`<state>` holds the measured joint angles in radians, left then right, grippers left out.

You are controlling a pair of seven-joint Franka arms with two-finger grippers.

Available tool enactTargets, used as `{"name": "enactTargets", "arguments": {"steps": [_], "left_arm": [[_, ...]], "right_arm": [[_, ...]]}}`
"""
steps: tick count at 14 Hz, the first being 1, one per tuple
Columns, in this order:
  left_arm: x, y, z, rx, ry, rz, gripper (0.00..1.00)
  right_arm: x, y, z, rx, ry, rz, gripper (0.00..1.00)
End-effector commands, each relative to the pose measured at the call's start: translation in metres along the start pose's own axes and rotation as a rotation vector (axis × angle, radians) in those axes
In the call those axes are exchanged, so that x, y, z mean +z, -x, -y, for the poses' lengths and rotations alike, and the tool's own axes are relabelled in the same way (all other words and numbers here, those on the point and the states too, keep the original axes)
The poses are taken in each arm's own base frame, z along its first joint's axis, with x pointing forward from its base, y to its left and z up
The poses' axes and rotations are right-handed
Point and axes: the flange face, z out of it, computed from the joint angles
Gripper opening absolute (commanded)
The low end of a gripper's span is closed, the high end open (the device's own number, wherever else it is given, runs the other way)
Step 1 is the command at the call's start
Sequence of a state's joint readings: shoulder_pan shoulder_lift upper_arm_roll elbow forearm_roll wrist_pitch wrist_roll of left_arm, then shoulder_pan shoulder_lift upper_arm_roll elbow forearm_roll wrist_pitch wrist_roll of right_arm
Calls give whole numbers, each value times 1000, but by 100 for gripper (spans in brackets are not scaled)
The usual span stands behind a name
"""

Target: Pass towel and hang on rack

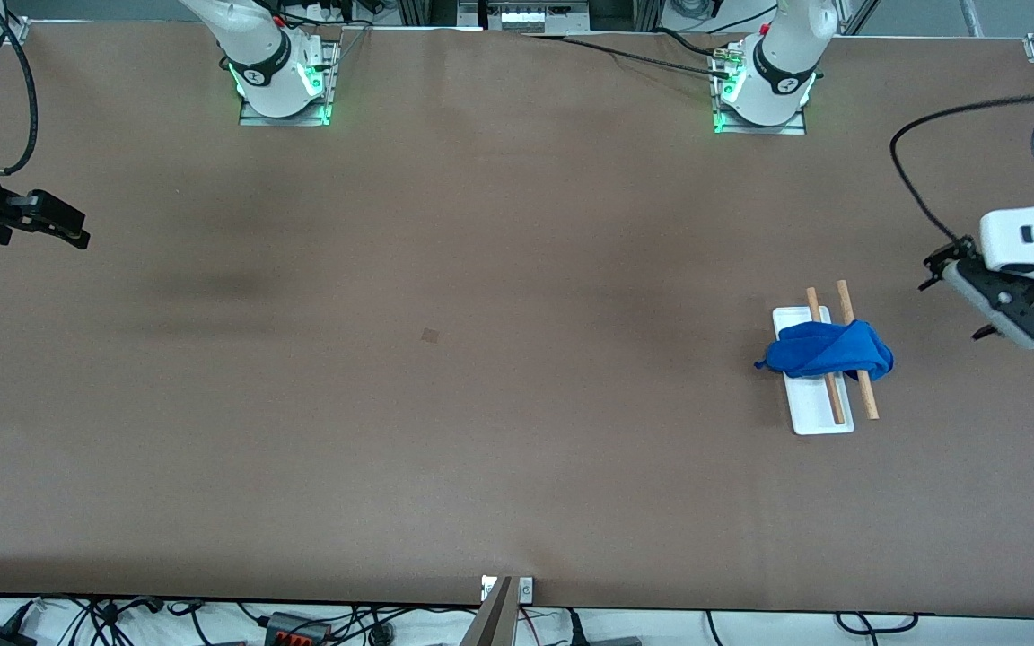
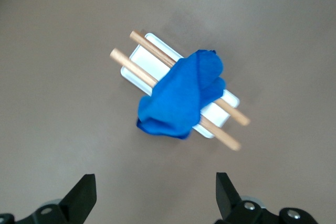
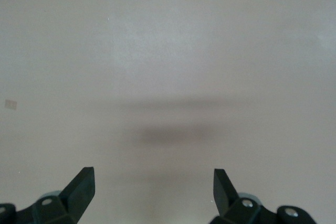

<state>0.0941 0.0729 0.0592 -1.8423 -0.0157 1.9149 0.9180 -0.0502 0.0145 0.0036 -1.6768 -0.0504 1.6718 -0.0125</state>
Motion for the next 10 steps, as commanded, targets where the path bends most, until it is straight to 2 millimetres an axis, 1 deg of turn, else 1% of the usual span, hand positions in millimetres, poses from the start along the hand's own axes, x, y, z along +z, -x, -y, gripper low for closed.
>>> {"name": "enactTargets", "arguments": {"steps": [1,4,6,7,8,9,10], "left_arm": [[-42,-2,-28,-236,39,9,100],[-62,-9,-55,-467,50,19,100],[-68,-14,-74,-595,70,65,100],[-69,-17,-80,-620,69,81,100],[-73,-25,-93,-601,71,102,100],[-78,-30,-98,-591,68,110,100],[-85,-40,-104,-589,64,116,100]], "right_arm": [[-8,4,-1,-11,3,-6,100],[-8,5,1,-12,0,-1,100],[-8,9,2,-17,2,5,100],[-7,8,4,-15,-2,3,100],[-5,7,5,-14,-10,1,100],[-4,7,4,-11,-16,0,100],[-5,7,4,-11,-16,-6,100]]}}
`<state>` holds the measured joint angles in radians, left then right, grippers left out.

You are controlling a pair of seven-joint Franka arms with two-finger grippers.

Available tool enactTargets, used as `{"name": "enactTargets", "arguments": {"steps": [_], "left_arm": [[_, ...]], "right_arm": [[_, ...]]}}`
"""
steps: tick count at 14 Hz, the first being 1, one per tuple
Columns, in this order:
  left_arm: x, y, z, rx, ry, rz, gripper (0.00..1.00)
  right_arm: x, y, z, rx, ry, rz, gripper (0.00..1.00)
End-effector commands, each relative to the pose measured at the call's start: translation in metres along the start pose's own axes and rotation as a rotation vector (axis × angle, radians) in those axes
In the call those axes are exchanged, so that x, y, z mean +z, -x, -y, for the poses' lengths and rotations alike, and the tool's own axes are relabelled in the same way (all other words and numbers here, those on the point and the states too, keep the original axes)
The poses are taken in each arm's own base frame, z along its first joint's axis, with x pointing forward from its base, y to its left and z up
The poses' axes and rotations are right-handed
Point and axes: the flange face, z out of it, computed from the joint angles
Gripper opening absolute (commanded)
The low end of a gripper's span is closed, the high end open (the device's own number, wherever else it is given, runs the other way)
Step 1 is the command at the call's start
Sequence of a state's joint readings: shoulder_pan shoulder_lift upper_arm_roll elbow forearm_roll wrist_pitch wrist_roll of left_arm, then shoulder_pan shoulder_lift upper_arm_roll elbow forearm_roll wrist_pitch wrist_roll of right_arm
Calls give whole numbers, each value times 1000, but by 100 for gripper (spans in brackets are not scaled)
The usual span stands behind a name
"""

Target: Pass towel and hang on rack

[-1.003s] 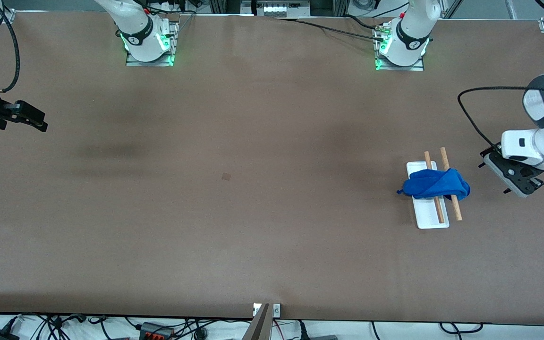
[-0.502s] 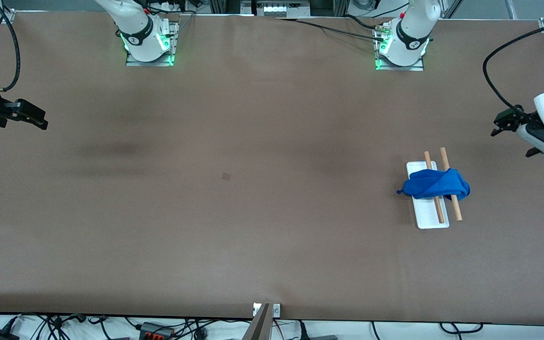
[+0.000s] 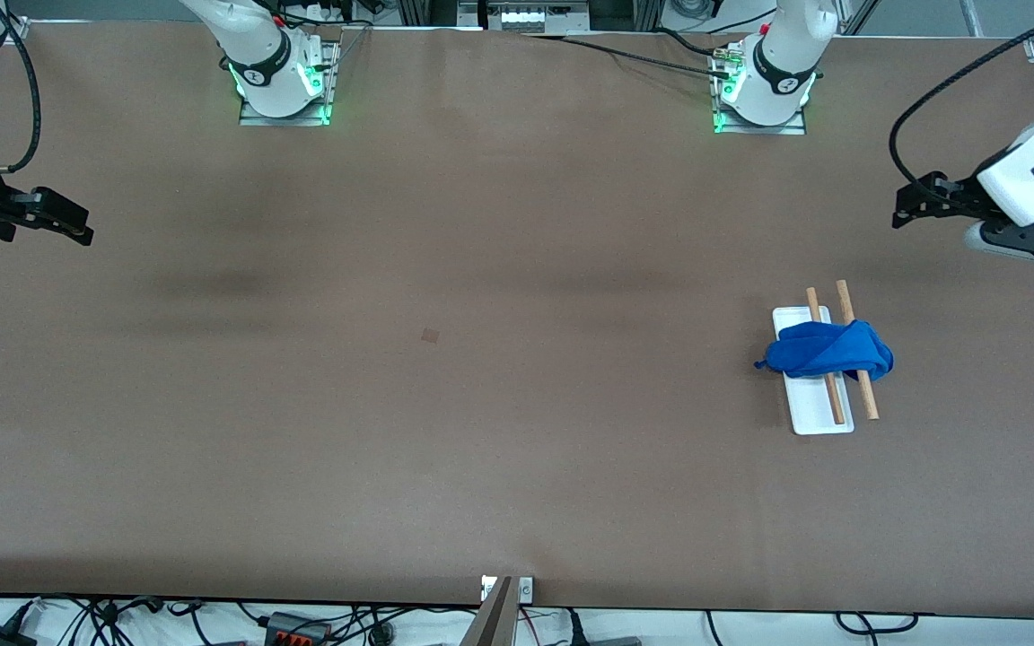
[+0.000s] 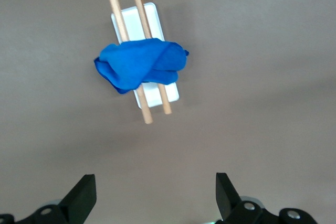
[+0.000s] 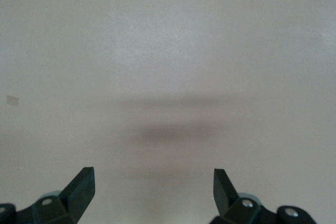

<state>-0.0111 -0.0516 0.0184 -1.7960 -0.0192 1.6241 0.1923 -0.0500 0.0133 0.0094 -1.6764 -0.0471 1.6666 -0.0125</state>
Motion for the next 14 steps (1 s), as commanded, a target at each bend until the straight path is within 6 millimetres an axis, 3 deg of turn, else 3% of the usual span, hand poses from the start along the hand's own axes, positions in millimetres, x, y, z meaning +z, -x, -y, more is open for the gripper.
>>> {"name": "enactTargets", "arguments": {"steps": [1,3,9,14], "left_arm": [[-23,-8,-19,-47,-2,23,100],[-26,-15,-15,-67,5,55,100],[-24,-2,-10,-125,12,52,100],[-20,3,-22,-222,3,66,100]], "right_arm": [[-4,6,1,-5,-13,-10,100],[-5,6,1,-5,-13,-16,100],[-3,4,1,-5,-13,-28,100],[-3,3,1,-7,-13,-29,100]]}}
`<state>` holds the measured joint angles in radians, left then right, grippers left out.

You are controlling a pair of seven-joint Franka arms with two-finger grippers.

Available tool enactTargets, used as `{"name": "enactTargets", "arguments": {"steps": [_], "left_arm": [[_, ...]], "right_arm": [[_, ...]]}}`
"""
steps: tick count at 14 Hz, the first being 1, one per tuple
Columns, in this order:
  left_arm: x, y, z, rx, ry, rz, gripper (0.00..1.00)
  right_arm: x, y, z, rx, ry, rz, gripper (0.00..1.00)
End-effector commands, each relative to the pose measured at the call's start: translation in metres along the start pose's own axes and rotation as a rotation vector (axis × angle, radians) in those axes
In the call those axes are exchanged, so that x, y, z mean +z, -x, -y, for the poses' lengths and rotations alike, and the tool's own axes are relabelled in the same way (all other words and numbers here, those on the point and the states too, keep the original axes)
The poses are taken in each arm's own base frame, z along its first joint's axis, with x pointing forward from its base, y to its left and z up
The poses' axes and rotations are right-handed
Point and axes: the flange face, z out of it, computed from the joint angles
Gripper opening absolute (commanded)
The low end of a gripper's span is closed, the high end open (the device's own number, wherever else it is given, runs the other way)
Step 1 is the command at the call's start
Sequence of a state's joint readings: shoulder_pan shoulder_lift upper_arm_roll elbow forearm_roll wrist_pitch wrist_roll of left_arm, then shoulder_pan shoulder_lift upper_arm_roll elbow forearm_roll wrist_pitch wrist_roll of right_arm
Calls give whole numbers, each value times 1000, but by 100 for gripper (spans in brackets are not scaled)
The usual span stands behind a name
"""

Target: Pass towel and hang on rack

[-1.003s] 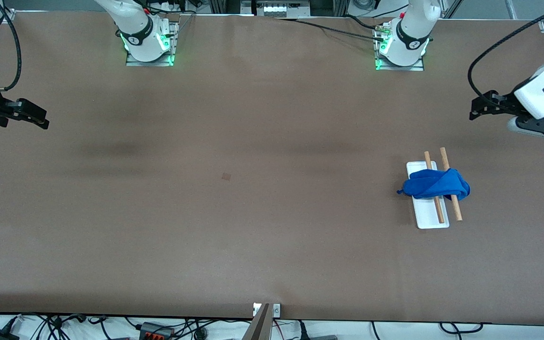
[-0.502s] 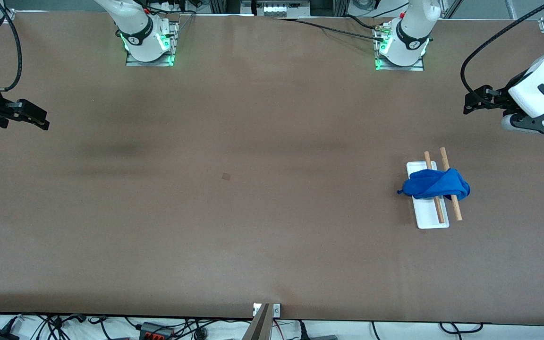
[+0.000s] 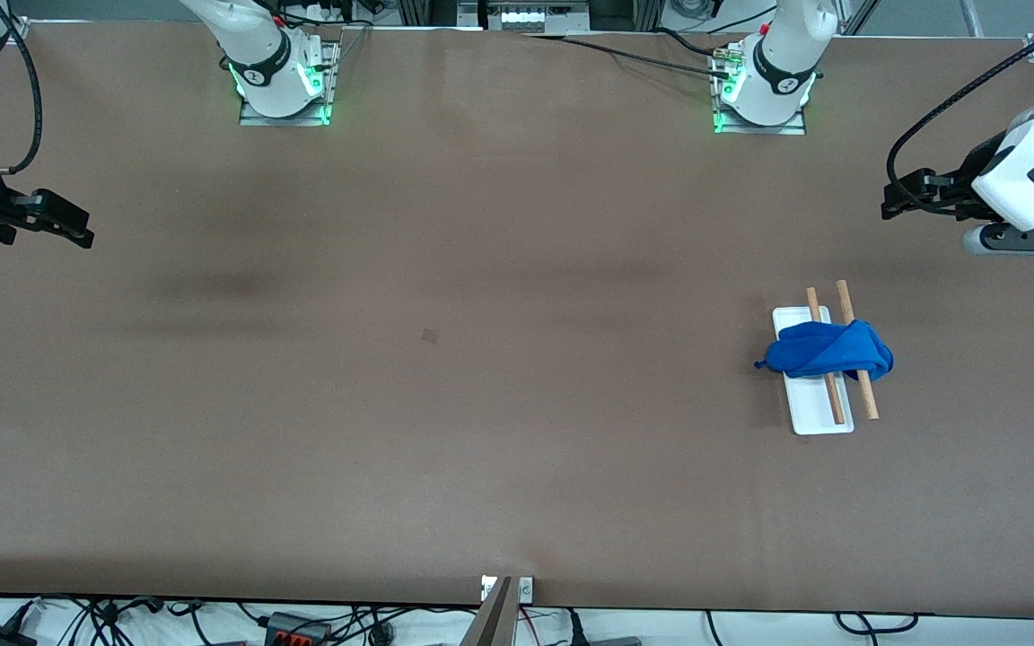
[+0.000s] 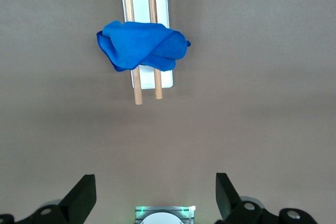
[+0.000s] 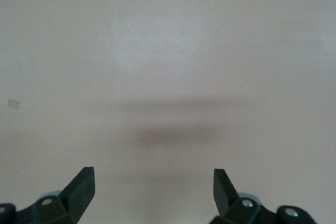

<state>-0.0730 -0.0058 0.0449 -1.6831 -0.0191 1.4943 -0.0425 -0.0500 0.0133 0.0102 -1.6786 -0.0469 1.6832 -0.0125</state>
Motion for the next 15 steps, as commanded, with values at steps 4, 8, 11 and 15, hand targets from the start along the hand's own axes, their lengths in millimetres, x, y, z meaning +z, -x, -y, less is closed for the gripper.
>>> {"name": "enactTargets", "arguments": {"steps": [4,8,11,15], "left_arm": [[1,8,6,-38,11,5,100],[-4,0,7,-36,12,-53,100],[-8,-3,7,-43,17,-84,100],[-12,-4,8,-48,19,-110,100]], "right_arm": [[-3,4,0,-6,-13,-18,100],[-2,4,1,-4,-14,-17,100],[-2,4,0,-3,-14,-20,100],[-2,3,0,-3,-14,-23,100]]}}
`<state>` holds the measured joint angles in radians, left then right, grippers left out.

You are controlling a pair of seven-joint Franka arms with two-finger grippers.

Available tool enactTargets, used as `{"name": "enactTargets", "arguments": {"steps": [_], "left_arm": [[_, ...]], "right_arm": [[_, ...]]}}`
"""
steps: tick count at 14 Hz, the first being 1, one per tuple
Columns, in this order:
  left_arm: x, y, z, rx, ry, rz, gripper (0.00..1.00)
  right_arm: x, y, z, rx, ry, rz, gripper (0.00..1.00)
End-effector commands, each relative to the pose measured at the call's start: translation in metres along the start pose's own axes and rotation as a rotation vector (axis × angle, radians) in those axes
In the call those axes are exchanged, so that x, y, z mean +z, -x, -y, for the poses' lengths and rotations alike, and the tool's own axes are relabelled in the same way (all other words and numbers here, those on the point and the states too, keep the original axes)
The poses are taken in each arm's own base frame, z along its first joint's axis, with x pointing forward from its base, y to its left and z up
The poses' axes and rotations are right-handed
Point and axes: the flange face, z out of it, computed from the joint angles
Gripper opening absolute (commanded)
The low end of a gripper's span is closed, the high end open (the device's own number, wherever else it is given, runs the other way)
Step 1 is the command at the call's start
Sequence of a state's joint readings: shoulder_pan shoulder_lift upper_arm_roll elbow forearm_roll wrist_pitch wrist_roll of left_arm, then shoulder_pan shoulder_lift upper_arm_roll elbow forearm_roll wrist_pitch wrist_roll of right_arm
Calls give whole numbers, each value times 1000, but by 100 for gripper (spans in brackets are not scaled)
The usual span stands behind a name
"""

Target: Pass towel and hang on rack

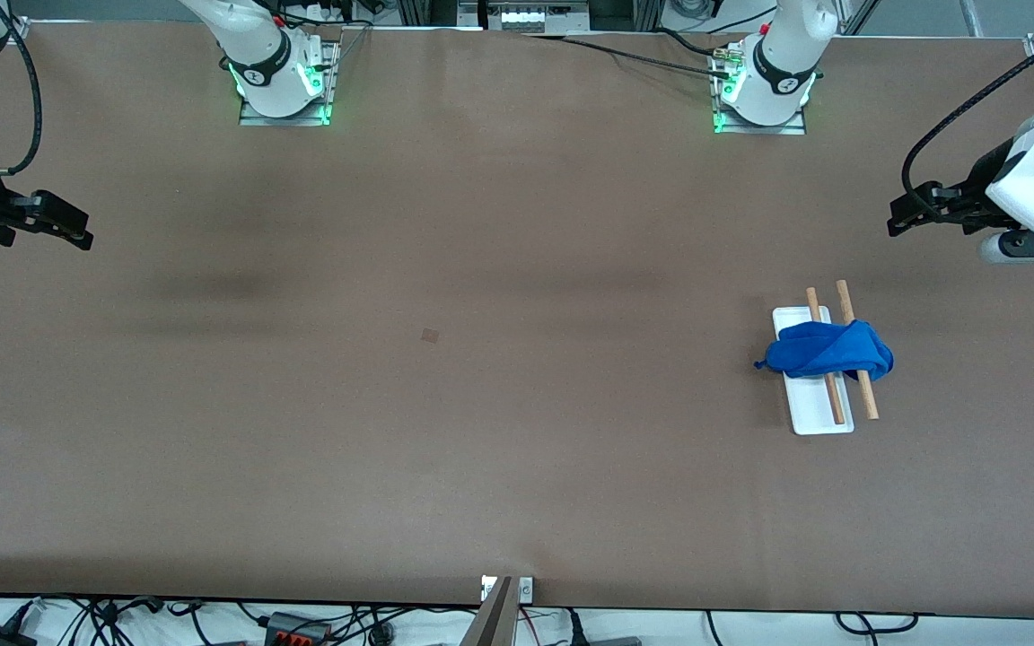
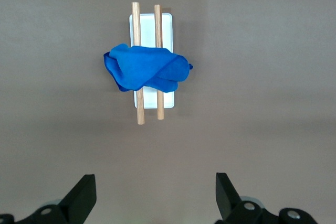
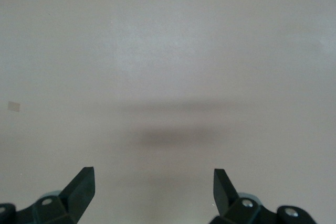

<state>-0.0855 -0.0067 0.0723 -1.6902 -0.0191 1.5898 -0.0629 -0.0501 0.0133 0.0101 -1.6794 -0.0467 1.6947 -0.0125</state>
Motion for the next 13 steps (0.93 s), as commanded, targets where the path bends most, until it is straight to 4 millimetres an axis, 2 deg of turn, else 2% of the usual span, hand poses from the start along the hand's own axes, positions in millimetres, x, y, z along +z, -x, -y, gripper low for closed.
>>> {"name": "enactTargets", "arguments": {"steps": [1,13], "left_arm": [[-7,7,3,-16,10,-19,100],[-17,8,-1,-6,14,-31,100]], "right_arm": [[-1,4,0,-3,-13,-10,100],[-2,3,-1,6,-29,-12,100]]}}
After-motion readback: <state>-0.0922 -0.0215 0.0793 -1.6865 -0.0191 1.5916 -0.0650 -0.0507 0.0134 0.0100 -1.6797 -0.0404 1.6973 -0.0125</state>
